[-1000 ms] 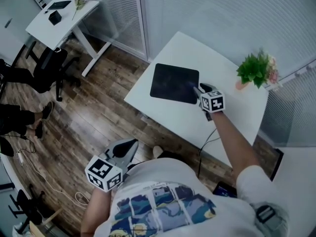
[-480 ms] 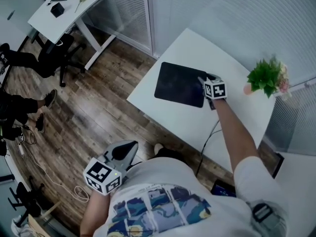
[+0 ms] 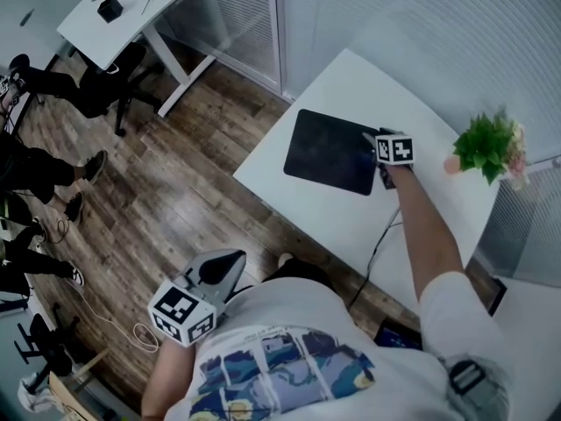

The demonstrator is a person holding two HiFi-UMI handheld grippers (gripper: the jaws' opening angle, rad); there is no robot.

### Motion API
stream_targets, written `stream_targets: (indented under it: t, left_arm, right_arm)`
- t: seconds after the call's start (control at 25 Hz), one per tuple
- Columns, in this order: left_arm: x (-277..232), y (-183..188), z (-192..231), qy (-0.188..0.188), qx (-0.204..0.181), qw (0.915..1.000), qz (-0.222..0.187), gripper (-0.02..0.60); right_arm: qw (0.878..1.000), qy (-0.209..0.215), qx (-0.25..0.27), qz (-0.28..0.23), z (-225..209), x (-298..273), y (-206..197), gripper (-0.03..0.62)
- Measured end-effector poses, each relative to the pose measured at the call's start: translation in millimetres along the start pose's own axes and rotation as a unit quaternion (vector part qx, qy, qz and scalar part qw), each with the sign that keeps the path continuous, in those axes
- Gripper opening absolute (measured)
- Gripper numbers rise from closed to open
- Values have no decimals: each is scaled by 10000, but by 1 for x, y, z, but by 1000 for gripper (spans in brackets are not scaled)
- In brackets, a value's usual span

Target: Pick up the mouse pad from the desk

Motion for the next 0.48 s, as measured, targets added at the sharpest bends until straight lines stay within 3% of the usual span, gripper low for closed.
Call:
stream_targets:
  t: [0.24,0.36,0.48]
  left_arm:
    - [-2,3,3,-24,-14,10000,-23,2]
    - [-1,6,3,-38,-14,10000,-21,2]
    - [2,4,3,-26,3,10000,-6,2]
  right_arm:
    - [9999,-12,100,4,8,0,0,199]
    - [9991,-67,427,14,21,1,0,98]
    - [9970,-257,734,5,30,1,0,55]
Point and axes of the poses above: the fingertips, and each gripper's own axes: x backward along the fingers, z to its left, y out of its top, the point moved 5 cm from there along x, backward along the fingers, and after that the axes turned 3 degrees about -z, right-handed, at the moved point
